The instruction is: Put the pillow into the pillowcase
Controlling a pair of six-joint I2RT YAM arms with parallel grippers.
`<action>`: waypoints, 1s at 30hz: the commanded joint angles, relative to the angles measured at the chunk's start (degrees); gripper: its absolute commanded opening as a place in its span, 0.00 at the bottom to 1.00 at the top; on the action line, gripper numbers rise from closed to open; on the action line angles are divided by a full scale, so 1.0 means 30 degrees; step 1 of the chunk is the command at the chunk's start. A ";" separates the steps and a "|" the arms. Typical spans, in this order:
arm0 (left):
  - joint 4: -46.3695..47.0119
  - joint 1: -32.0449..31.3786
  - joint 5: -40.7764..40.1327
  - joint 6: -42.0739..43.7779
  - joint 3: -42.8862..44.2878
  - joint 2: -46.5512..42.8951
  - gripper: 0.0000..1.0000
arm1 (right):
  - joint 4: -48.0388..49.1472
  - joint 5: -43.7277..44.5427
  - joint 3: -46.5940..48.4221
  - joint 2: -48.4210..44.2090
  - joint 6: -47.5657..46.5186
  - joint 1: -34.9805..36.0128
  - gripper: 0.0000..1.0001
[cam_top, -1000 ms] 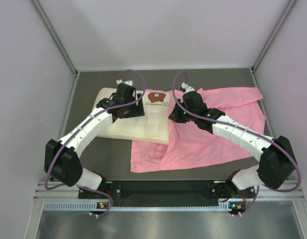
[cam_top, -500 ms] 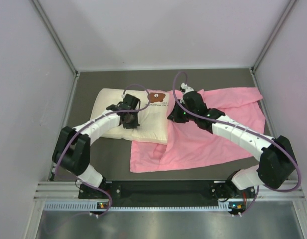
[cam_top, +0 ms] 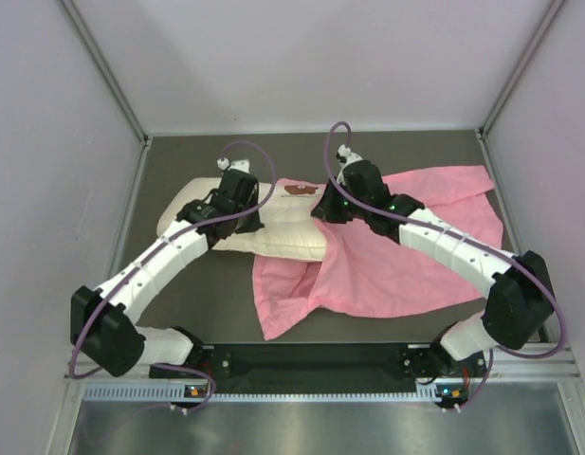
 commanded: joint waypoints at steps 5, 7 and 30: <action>0.1987 -0.4170 -0.2033 -0.1223 0.0530 -0.0069 0.00 | 0.0144 -0.1015 0.1755 0.0481 -0.0026 0.0007 0.00; 0.2019 -0.4931 -0.2852 -0.1428 0.0441 0.0631 0.00 | 0.0055 -0.1248 0.1522 0.0395 0.0033 0.0095 0.00; 0.1931 -0.4760 -0.6842 -0.1136 -0.0292 0.3975 0.00 | -0.3632 0.4568 -0.3399 -0.4498 -0.2075 0.1732 0.63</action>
